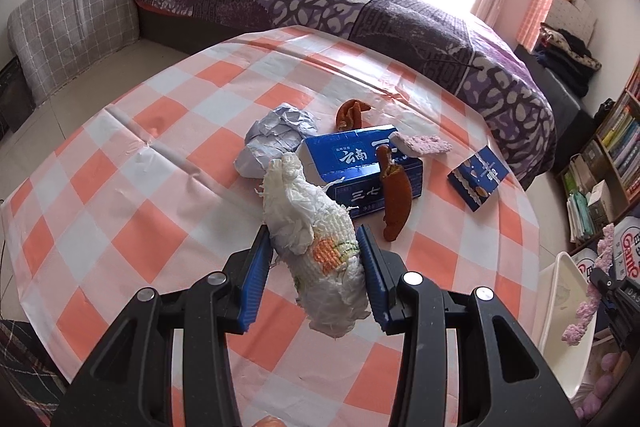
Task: Collect trash
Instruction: 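Carry the pink strip toward the bin with the right tool while the left holds the white bag, then lower the pink strip into the bin and open the right tool while the left carries the bag over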
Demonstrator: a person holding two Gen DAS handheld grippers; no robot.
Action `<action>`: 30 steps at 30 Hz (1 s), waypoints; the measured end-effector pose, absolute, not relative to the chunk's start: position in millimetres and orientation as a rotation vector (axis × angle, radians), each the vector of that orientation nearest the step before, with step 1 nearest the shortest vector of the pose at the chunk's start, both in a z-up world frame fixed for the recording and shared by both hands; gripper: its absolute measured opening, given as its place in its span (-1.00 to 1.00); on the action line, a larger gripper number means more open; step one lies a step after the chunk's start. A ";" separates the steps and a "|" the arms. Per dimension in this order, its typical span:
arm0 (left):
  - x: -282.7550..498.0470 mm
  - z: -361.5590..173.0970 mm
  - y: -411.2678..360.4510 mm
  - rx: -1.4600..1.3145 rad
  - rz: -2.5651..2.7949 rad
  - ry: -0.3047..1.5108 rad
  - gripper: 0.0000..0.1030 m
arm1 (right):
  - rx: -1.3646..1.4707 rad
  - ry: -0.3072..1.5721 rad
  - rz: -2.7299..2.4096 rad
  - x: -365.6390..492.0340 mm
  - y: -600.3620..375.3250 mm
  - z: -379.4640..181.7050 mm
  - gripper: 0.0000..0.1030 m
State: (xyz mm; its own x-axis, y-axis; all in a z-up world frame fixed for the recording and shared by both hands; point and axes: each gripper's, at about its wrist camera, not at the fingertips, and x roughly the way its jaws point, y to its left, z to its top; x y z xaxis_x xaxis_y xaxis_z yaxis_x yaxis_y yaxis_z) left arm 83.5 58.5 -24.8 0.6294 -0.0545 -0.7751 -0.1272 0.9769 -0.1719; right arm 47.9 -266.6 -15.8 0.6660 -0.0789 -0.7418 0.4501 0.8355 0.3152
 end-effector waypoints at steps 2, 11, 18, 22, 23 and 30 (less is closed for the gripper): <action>83.1 -23.6 48.7 -0.203 0.025 0.894 -0.16 | 0.522 0.791 -0.336 45.2 -274.9 -17.2 -0.75; 84.6 -13.3 3.2 -0.152 -0.054 0.895 -0.16 | 0.600 0.763 -0.402 29.6 -310.6 -17.5 -0.75; 83.3 -11.0 -40.2 -0.095 -0.134 0.912 -0.16 | 0.679 0.758 -0.461 16.8 -342.2 -18.8 -0.75; 83.5 -9.5 -64.0 -0.073 -0.186 0.923 -0.16 | 0.688 0.758 -0.510 8.5 -354.4 -18.5 -0.75; 82.9 -9.0 -70.6 -0.067 -0.198 0.925 -0.16 | 0.681 0.760 -0.523 7.4 -356.5 -18.1 -0.74; 81.0 -3.2 -118.2 -0.043 -0.300 0.947 -0.16 | 0.656 0.765 -0.616 -7.3 -372.2 -16.0 -0.25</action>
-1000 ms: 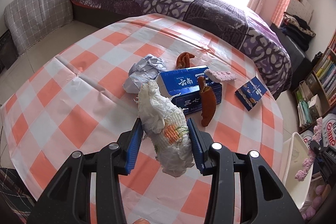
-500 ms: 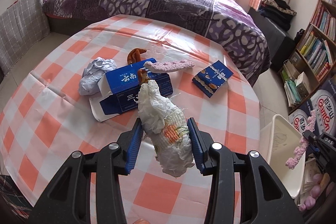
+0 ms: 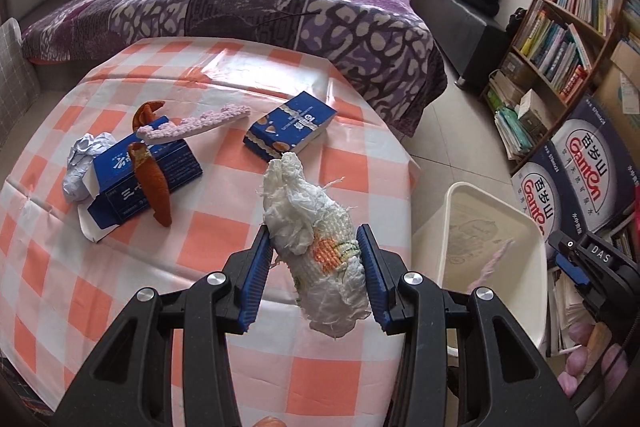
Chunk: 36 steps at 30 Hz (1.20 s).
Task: Collect trash
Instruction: 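Lower the pink strip into the bin and open the right tool while the left carries the bag over, then lower the white plastic bag into the bin and open the left tool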
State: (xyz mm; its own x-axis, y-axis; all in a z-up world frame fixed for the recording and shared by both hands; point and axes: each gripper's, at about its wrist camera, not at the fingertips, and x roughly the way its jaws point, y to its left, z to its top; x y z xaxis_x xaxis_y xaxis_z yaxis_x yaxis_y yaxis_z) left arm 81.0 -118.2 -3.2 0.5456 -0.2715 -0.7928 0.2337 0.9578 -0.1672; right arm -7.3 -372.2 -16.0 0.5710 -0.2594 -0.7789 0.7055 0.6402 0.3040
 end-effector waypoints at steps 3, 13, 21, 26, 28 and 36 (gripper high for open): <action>78.7 -0.4 -137.6 -0.030 -0.340 0.952 -0.16 | 0.662 0.744 -0.651 -15.2 -380.1 -13.6 0.02; 71.3 5.3 -196.1 0.011 -0.462 0.976 -0.16 | 0.734 0.691 -0.739 -40.1 -408.2 -9.3 0.28; 61.1 2.8 -229.5 0.035 -0.541 1.010 -0.15 | 0.816 0.662 -0.792 -55.7 -421.5 -11.9 0.50; 55.3 2.9 -245.2 0.058 -0.584 1.020 -0.15 | 0.852 0.652 -0.817 -62.5 -427.7 -13.4 0.57; 54.1 2.9 -250.2 0.061 -0.604 1.031 -0.15 | 0.859 0.638 -0.828 -66.0 -428.6 -12.6 0.59; 53.3 5.4 -259.6 0.037 -0.674 1.064 0.23 | 0.878 0.595 -0.869 -75.6 -432.2 -9.4 0.62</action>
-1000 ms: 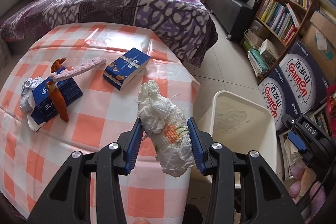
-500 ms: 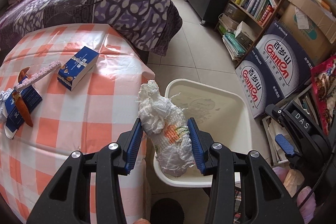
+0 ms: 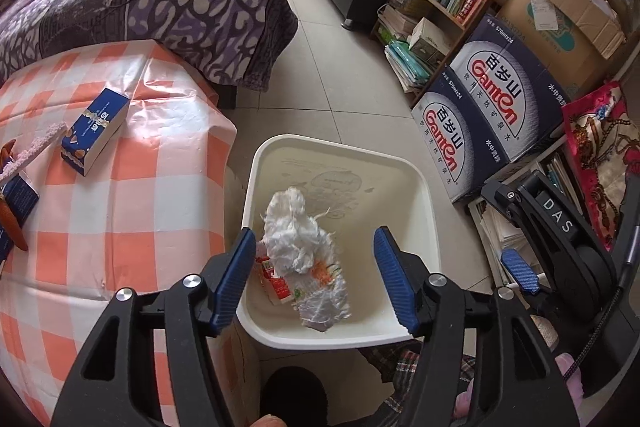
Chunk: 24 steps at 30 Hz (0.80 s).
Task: Collect trash
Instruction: 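Lower the white plastic bag into the bin and open the left tool, then move both tools back over the table toward the remaining trash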
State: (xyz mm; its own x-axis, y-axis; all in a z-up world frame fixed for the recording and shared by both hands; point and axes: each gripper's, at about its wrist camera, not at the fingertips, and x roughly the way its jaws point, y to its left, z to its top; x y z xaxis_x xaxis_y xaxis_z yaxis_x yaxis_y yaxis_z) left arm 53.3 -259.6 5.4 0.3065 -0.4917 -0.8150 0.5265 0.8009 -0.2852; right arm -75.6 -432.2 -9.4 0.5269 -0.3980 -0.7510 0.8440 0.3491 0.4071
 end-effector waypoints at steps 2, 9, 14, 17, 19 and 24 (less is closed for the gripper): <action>53.2 6.0 -258.9 0.032 -0.674 1.067 0.29 | 0.883 0.601 -0.864 -74.5 -432.7 -10.8 0.62; 62.0 -0.3 -242.1 0.042 -0.610 1.074 0.41 | 0.862 0.623 -0.841 -65.8 -425.7 -13.4 0.69; 73.2 -6.1 -218.4 0.107 -0.510 1.048 0.51 | 0.831 0.684 -0.793 -49.6 -414.7 -19.7 0.71; 84.8 -9.9 -196.3 0.135 -0.434 1.039 0.51 | 0.804 0.713 -0.767 -39.8 -405.0 -22.2 0.72; 94.1 -12.3 -178.5 0.143 -0.383 1.035 0.51 | 0.782 0.731 -0.750 -32.6 -397.5 -23.5 0.72; 118.4 -16.3 -127.2 0.145 -0.257 1.028 0.51 | 0.749 0.776 -0.718 -16.5 -380.7 -29.0 0.73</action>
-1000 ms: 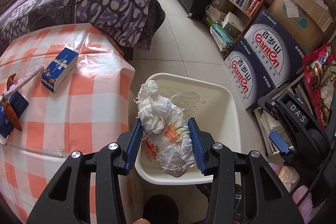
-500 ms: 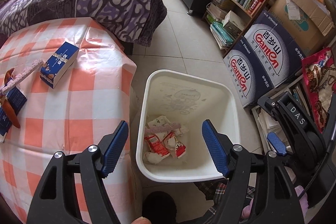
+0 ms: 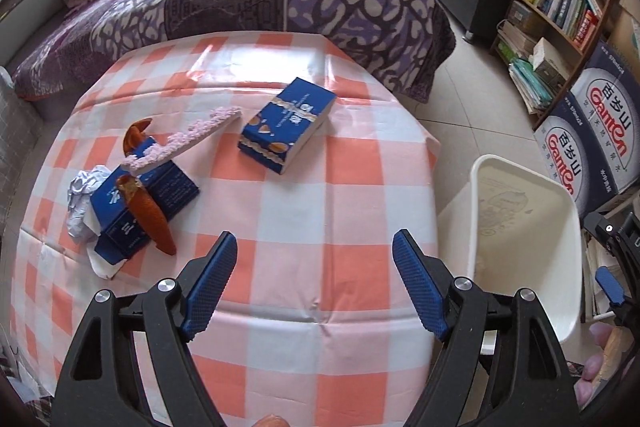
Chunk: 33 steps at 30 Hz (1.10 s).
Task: Collect trash
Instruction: 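Move both tools back over the table toward the remaining trash, then grasp the crumpled grey-white plastic bag with the left tool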
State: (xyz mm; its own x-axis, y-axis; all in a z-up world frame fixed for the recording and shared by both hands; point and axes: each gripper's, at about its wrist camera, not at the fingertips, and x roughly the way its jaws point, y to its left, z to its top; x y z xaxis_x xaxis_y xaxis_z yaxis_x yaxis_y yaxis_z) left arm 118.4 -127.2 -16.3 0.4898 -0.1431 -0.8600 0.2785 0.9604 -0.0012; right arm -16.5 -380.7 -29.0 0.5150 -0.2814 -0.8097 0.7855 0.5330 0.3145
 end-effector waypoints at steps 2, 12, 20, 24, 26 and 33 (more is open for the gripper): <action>128.5 -17.3 -104.3 0.146 -0.210 1.024 0.51 | 0.738 0.787 -0.711 -12.0 -375.1 -30.2 0.73; 184.5 -17.6 20.6 0.026 0.032 1.019 0.51 | 0.643 0.838 -0.695 10.7 -345.9 -35.4 0.73; 219.0 -44.3 96.3 -0.083 0.129 1.081 0.51 | 0.515 0.868 -0.630 33.7 -313.1 -37.9 0.73; 231.5 -64.9 114.3 -0.165 0.099 1.175 0.51 | 0.446 0.888 -0.521 53.1 -286.7 -37.9 0.73; 235.8 -72.0 116.6 -0.212 0.037 1.218 0.51 | 0.426 0.898 -0.461 64.1 -271.5 -36.7 0.73; 235.4 -85.4 105.8 -0.149 -0.042 1.283 0.07 | 0.548 1.009 -0.255 120.4 -222.2 -42.2 0.73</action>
State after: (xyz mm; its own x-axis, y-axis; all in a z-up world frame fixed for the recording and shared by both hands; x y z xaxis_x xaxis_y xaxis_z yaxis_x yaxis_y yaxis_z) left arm 235.4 105.8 -85.4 0.2849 -0.1143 -0.9517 -0.0518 0.9896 -0.1344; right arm 120.3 -222.2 -42.2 0.5183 0.0459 -0.8539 0.4461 0.8374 0.3158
